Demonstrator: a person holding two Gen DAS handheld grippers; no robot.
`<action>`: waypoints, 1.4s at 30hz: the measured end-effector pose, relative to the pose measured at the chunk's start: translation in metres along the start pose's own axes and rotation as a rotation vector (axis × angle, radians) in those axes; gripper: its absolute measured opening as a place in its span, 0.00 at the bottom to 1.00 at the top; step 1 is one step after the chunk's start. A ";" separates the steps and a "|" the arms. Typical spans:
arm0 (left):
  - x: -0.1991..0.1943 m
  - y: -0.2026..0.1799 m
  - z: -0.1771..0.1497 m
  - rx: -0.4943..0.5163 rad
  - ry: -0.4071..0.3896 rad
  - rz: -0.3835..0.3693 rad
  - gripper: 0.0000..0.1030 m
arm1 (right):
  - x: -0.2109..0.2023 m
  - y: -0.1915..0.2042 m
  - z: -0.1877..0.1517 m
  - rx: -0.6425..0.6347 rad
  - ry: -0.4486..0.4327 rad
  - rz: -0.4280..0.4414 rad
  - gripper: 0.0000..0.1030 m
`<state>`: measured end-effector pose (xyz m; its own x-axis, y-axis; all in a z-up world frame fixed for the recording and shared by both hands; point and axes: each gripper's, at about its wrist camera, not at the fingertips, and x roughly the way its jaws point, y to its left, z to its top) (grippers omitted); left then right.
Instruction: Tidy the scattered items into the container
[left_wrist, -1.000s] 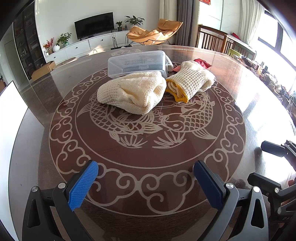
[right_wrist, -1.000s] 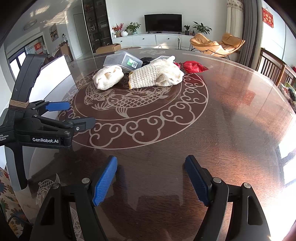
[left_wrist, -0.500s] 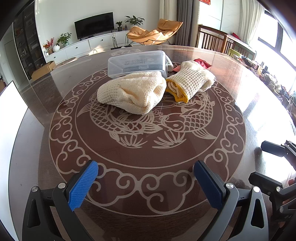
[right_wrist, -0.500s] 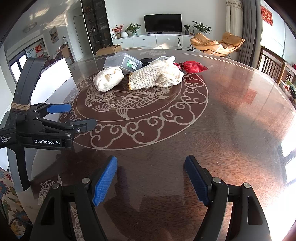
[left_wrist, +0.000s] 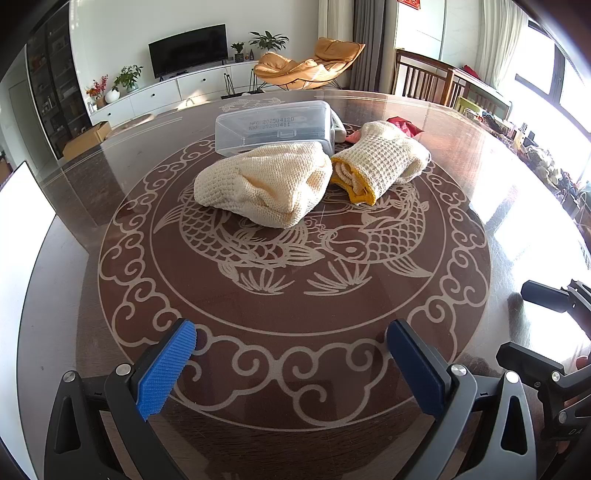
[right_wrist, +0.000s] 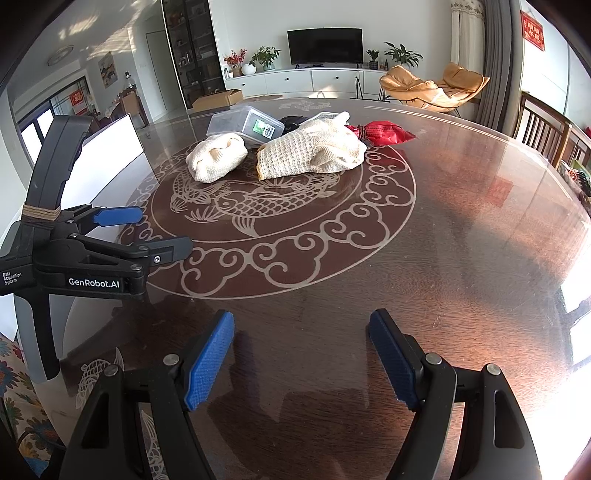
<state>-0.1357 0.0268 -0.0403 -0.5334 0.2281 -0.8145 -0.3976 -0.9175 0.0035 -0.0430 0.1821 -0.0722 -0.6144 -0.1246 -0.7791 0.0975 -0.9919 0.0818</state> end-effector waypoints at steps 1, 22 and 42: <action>0.000 0.000 0.000 0.000 0.000 0.000 1.00 | 0.000 0.000 0.000 0.000 0.000 0.001 0.75; 0.000 0.000 0.000 0.000 0.000 0.000 1.00 | -0.002 -0.003 -0.001 0.014 -0.005 0.016 0.75; 0.000 0.000 0.000 0.000 0.000 0.000 1.00 | 0.000 -0.001 0.000 0.003 -0.001 0.003 0.75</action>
<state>-0.1357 0.0266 -0.0405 -0.5334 0.2284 -0.8144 -0.3976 -0.9175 0.0031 -0.0432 0.1827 -0.0722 -0.6148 -0.1280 -0.7782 0.0970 -0.9915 0.0864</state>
